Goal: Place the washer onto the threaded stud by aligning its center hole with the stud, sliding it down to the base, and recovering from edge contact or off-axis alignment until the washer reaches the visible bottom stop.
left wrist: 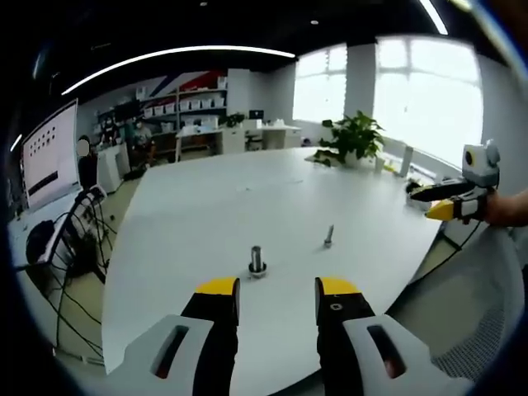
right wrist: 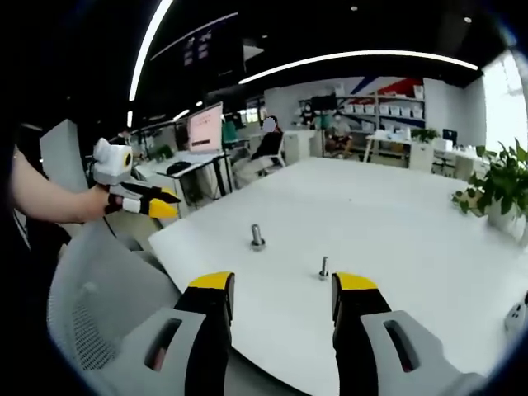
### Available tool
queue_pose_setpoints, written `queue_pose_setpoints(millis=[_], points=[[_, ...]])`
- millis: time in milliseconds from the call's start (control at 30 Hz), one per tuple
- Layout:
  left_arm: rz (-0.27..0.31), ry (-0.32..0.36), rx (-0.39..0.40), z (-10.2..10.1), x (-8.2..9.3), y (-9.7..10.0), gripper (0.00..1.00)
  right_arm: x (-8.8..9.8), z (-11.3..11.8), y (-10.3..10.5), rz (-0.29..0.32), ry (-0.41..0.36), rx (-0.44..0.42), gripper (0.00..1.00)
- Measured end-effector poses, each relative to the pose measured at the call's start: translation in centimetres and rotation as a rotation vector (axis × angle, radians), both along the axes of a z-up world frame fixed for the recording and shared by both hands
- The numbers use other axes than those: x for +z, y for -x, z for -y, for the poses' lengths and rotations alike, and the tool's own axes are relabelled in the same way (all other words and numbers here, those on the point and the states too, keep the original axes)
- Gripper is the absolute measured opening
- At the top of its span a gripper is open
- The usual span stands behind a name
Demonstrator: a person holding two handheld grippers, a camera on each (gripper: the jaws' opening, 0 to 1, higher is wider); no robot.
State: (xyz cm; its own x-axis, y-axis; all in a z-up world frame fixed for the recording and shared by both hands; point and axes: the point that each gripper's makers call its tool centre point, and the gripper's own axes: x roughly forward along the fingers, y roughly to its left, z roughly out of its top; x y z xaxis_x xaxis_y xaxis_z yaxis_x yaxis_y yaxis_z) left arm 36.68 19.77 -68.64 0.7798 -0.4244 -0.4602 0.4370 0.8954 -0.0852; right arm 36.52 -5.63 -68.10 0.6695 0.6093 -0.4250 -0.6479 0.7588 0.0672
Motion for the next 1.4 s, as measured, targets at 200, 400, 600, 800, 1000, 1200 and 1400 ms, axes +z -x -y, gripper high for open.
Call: queue_pose_setpoints(millis=[200,400,600,800,1000,1200,1400], points=[[0.015,0.03,0.014,-0.1,0.5,0.2,0.34,-0.7,0.2,0.0,-0.007,0.045,-0.004,0.5],[0.004,0.049,-0.014,0.6,0.4,0.4,0.35,-0.2,0.3,0.1,0.031,0.077,-0.012,0.5],[-0.005,0.02,-0.049,1.4,0.0,0.5,0.34,-0.3,0.8,-0.2,0.059,0.125,-0.016,0.5],[-0.014,0.003,-0.067,1.6,-0.3,0.8,0.34,-1.0,1.0,-0.3,0.047,0.172,-0.017,0.5],[-0.001,0.015,-0.043,1.0,0.0,0.4,0.34,-1.4,0.4,-0.1,0.046,0.216,0.019,0.5],[0.006,0.005,-0.03,0.8,0.1,0.3,0.33,-1.4,0.6,0.0,0.039,0.209,0.017,0.5],[0.0,-0.011,-0.01,0.4,-0.1,0.2,0.33,-0.9,0.9,-0.1,0.045,0.163,-0.003,0.5]])
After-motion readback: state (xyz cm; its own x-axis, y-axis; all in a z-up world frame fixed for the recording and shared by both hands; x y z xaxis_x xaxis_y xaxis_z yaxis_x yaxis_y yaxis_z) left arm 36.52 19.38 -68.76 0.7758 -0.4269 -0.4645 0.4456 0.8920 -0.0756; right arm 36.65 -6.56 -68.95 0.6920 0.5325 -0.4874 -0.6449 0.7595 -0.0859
